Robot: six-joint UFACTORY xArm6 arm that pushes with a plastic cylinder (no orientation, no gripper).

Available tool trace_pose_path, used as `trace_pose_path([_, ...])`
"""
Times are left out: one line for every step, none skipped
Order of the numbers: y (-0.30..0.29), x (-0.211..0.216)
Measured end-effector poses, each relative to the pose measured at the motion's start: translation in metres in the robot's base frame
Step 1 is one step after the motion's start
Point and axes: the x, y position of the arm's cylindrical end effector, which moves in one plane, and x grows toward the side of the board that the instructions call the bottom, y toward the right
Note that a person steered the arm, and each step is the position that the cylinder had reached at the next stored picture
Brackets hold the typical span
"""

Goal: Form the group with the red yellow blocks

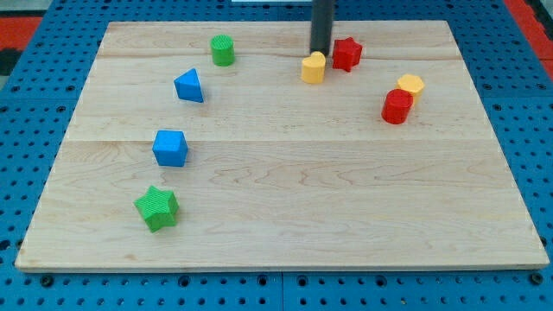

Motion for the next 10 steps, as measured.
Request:
trace_pose_path([0.006,0.02])
trace_pose_path([-0.008,0.008])
trace_pose_path([-0.057,-0.011])
trace_pose_path([-0.107,-0.018])
trace_pose_path([-0.106,0.038])
trace_pose_path([-0.062,0.061])
trace_pose_path([-0.063,0.037])
trace_pose_path([-0.082,0.01])
trace_pose_path([-0.035,0.028])
trace_pose_path([0.002,0.077])
